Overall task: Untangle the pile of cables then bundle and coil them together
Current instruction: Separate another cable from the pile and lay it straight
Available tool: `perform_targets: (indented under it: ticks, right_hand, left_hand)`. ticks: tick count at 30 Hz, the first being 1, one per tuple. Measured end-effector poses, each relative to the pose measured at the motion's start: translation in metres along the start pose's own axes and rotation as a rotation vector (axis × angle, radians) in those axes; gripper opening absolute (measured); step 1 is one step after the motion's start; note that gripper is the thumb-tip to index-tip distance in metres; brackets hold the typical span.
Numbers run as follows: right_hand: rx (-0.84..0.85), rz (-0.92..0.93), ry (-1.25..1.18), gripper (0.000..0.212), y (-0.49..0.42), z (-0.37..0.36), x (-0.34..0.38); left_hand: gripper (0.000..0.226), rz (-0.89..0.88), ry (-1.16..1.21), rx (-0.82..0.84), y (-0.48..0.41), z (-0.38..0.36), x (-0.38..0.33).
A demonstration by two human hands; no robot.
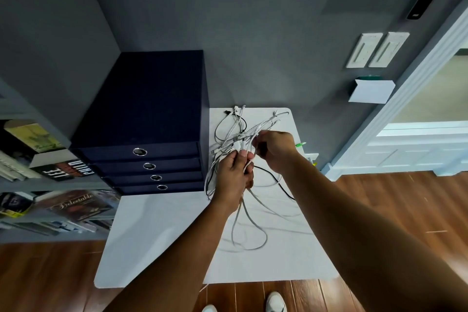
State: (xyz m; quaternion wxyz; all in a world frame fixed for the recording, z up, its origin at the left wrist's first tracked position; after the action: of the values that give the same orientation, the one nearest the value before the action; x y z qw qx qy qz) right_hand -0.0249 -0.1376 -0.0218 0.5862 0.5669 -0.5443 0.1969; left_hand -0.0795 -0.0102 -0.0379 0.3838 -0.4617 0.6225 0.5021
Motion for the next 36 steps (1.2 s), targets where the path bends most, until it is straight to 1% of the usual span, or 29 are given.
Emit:
perform_targets:
  ticks: [3,6,8,10,12,14,16,18,19,20,21,23,28,30,32,34,36]
  right_hand:
    - [-0.064,0.078,-0.026,0.021,-0.010,-0.001,0.010]
    - [-0.007,0.136,-0.144,0.029,-0.016,-0.011,0.014]
    - [0.012,0.129,-0.191,0.026,-0.014,-0.012,0.018]
    - [-0.009,0.148,-0.163,0.019,-0.013,-0.010,0.030]
    - [-0.046,0.231,-0.087,0.022,-0.015,-0.004,0.048]
    - [-0.066,0.298,0.102,0.016,-0.022,-0.002,0.064]
    - [-0.057,0.291,0.493,0.010,-0.028,-0.006,0.071]
    - [-0.060,0.318,0.930,0.013,-0.029,-0.011,0.078]
    - [-0.079,0.347,1.083,0.012,-0.026,-0.013,0.081]
    - [-0.090,0.382,1.186,0.011,-0.025,-0.016,0.083]
    - [-0.095,0.408,1.215,0.012,-0.024,-0.018,0.085]
    - [-0.101,0.445,1.130,0.013,-0.024,-0.019,0.088]
    - [-0.081,0.564,0.851,0.029,-0.024,-0.014,0.106]
    - [-0.059,0.554,0.853,0.030,-0.026,-0.014,0.112]
    - [-0.056,0.559,0.929,0.029,-0.025,-0.015,0.116]
    - [-0.070,0.599,1.001,0.031,-0.019,-0.017,0.120]
    - [-0.119,0.680,1.003,0.032,-0.007,-0.017,0.126]
  left_hand:
    - [0.028,-0.037,-0.021,-0.007,0.000,0.005,-0.001]
    - [0.028,-0.071,-0.034,-0.042,-0.001,0.009,-0.005]
    - [0.028,-0.084,-0.040,-0.059,-0.001,0.010,-0.005]
    - [0.029,-0.080,-0.049,-0.101,0.001,0.015,-0.003]
    - [0.029,-0.057,-0.053,-0.164,0.001,0.023,0.002]
    - [0.030,-0.029,-0.044,-0.212,0.001,0.029,0.008]
    - [0.031,-0.011,-0.053,-0.233,0.000,0.031,0.009]
    - [0.030,-0.009,-0.051,-0.234,-0.001,0.031,0.009]
    - [0.030,-0.009,-0.045,-0.232,-0.001,0.029,0.009]
    - [0.029,-0.011,-0.042,-0.231,-0.001,0.027,0.008]
    - [0.030,-0.011,-0.043,-0.234,-0.002,0.027,0.007]
    - [0.032,-0.011,-0.041,-0.239,-0.003,0.029,0.008]
    - [0.031,0.062,-0.048,-0.229,-0.007,0.038,0.019]
    - [0.031,0.075,-0.062,-0.232,-0.007,0.040,0.023]
    - [0.031,0.078,-0.086,-0.227,-0.007,0.040,0.024]
    - [0.029,0.083,-0.083,-0.217,-0.007,0.039,0.026]
    - [0.027,0.095,-0.057,-0.209,-0.006,0.038,0.026]
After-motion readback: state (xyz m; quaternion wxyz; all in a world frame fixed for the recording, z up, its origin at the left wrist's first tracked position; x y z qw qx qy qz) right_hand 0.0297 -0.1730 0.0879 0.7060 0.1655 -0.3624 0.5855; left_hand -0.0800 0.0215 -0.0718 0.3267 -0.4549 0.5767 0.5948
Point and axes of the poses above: each hand's wrist, its own y-axis away from the middle knuckle, its own z-axis out of the back of the hand, x = y × z, the point moved 7 cm from there along -y, towards the middle knuckle, and after that the axes turned 7 degrees about -y, right-handed, at the moved point
